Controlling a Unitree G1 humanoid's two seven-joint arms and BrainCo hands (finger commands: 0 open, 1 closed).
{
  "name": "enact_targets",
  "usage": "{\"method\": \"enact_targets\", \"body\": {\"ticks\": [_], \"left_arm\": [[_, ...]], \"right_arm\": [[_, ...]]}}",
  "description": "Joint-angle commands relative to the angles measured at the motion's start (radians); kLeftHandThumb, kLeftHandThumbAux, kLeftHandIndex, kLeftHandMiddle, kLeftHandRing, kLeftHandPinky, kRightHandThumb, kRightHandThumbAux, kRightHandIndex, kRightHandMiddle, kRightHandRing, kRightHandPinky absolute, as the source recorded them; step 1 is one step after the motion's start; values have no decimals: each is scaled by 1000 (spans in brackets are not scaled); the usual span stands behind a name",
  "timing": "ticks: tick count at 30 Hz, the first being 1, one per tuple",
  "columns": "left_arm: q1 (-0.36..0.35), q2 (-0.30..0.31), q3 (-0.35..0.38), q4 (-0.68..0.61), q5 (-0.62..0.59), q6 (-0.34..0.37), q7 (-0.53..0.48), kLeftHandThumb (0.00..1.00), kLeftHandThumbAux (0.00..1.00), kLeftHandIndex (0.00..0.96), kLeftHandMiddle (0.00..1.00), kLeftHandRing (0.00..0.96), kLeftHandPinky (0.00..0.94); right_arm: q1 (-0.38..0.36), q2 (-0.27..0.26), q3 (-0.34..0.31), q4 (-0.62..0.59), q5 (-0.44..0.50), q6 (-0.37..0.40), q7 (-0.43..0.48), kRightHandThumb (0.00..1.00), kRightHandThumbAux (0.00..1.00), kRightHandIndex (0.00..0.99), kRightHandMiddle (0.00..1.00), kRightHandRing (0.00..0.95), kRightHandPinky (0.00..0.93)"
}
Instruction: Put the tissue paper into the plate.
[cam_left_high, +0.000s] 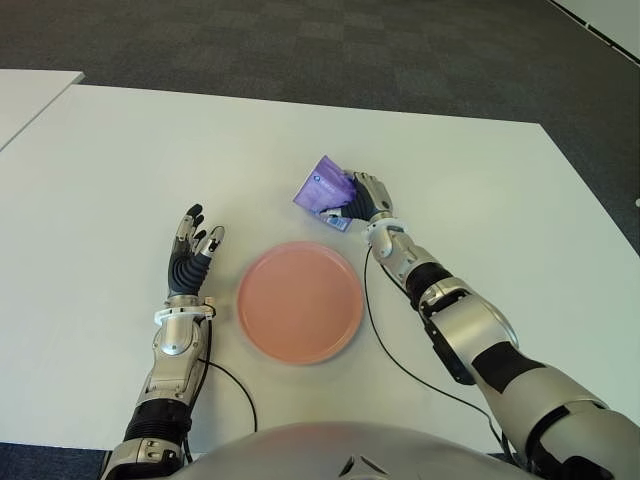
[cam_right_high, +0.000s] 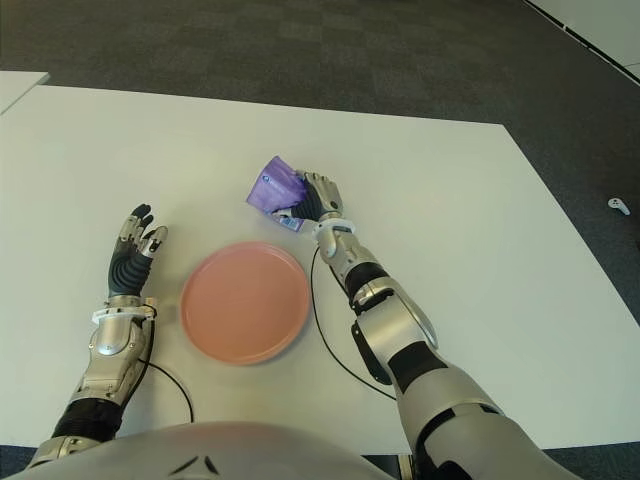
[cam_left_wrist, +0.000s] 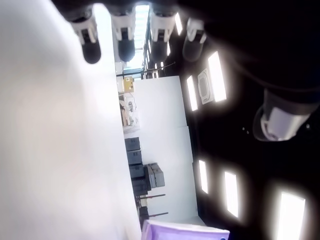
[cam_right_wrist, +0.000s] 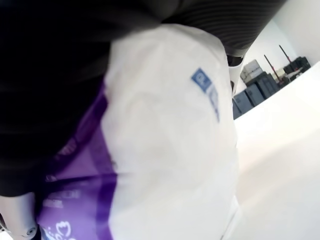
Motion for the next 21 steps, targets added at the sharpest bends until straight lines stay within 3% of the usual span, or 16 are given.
{"method": "enact_targets", "body": {"ticks": [1, 3, 7, 12, 21], "left_arm": [[52, -6, -6, 53, 4, 11, -18, 0, 443, 0, 0, 0, 0], [54, -6, -6, 51, 4, 14, -18, 0, 445, 0, 0, 0, 0], [55, -6, -6, 48, 1, 19, -19, 0, 449, 0, 0, 0, 0], [54, -6, -6, 45, -4, 24, -23, 0, 454, 0, 0, 0, 0], [55, 3, -8, 49, -9, 18, -36, 0, 456, 0, 0, 0, 0]], "right_arm": [[-5, -64, -59, -246, 23, 21, 34, 858, 676, 402, 536, 847, 756], [16, -86, -89, -386, 25, 46, 52, 857, 677, 401, 533, 846, 775], [54, -97, -126, -537, 30, 74, 68, 857, 677, 400, 531, 849, 804], [140, -122, -188, -869, 46, 104, 136, 858, 675, 408, 535, 869, 840], [209, -102, -208, -1072, 90, 56, 214, 858, 674, 410, 537, 873, 845]]}}
